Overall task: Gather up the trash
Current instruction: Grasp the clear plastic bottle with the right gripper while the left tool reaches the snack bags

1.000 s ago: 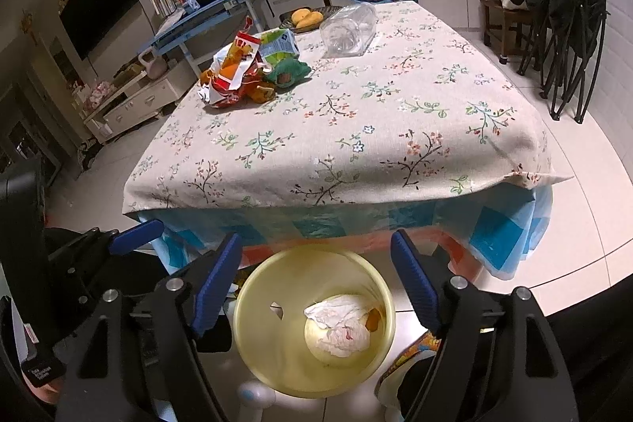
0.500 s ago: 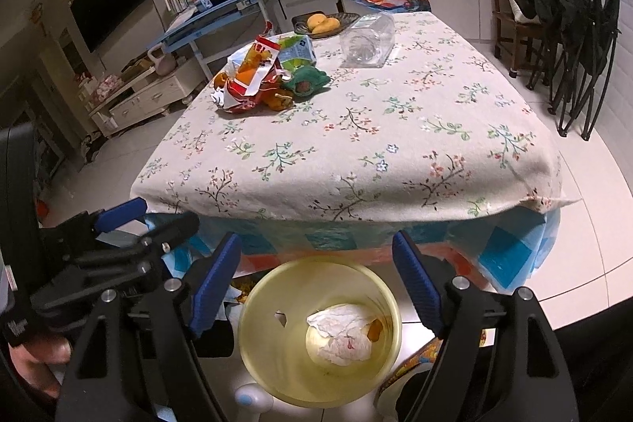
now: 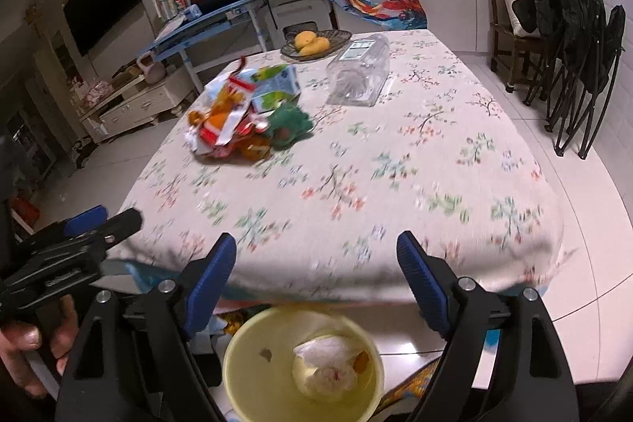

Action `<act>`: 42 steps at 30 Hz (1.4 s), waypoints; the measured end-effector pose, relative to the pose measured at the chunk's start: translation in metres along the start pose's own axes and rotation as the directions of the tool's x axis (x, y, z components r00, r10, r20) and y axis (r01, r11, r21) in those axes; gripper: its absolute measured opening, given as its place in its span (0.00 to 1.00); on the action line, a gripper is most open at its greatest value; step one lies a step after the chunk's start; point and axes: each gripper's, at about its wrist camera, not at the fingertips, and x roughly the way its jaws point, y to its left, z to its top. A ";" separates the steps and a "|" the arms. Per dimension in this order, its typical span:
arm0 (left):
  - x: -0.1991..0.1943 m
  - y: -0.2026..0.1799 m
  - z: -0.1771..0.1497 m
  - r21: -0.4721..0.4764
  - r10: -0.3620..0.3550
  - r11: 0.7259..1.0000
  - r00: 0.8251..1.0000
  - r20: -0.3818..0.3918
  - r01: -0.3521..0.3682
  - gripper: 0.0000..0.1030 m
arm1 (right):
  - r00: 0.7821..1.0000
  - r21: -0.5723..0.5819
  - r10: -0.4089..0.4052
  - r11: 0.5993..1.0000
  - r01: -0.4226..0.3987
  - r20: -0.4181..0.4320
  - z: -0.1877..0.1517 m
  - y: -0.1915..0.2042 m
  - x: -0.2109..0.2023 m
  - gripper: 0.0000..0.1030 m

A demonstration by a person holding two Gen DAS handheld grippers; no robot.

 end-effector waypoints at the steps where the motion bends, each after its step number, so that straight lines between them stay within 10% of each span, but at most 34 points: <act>1: 0.002 0.002 0.004 -0.008 0.002 1.000 1.000 0.001 -0.002 0.80 | 1.000 0.001 -0.004 1.000 0.004 -0.002 0.004 -0.001 0.004 0.78; 26: 0.064 0.059 0.107 -0.040 -0.015 0.999 1.000 -0.022 0.014 0.80 | 0.994 0.003 -0.107 0.994 0.107 0.009 0.115 -0.019 0.086 0.81; 42: 0.100 0.027 0.120 0.266 -0.076 0.960 0.995 -0.064 0.090 0.80 | 0.990 0.066 -0.138 0.988 0.138 -0.016 0.156 -0.041 0.124 0.85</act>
